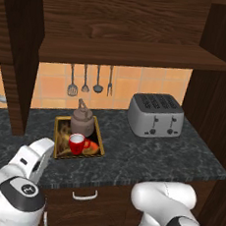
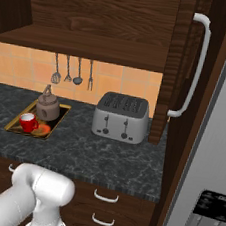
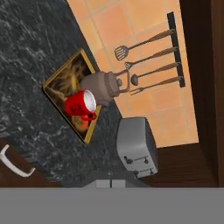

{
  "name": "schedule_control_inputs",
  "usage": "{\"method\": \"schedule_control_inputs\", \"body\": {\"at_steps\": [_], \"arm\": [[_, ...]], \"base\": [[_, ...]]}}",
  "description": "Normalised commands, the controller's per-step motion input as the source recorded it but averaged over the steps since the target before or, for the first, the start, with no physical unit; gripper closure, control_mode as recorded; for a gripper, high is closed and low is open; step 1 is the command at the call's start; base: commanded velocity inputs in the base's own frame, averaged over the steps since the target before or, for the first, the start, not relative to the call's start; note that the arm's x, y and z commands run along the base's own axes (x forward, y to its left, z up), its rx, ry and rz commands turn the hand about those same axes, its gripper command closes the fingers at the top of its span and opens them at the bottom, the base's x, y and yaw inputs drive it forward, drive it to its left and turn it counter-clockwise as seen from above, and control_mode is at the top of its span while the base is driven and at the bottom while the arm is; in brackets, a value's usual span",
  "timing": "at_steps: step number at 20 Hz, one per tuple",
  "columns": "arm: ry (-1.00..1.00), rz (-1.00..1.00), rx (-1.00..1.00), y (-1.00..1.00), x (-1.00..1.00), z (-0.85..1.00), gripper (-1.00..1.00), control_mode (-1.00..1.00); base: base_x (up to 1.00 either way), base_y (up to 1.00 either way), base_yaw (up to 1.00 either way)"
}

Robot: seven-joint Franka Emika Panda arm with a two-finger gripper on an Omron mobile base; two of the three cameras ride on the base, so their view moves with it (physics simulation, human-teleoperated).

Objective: Pick the kettle from the counter and place it on the tray. Then pick the mug from the cabinet and place it on the tray. Then close the cabinet doors.

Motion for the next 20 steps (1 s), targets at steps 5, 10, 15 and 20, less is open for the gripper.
{"method": "schedule_control_inputs", "body": {"at_steps": [5,10,15,20], "arm": [[-0.28,0.00,-0.18,0.29,0.13,0.06,1.00,-1.00],[-0.39,0.06,-0.23,0.00,0.09,0.04,1.00,-1.00],[-0.44,0.05,-0.19,0.03,0.00,0.14,1.00,-1.00],[-0.32,0.01,-0.07,0.11,0.01,0.72,1.00,-1.00]], "base": [[0.00,0.00,0.00],[0.00,0.00,0.00],[0.00,0.00,0.00],[0.00,0.00,0.00]]}}
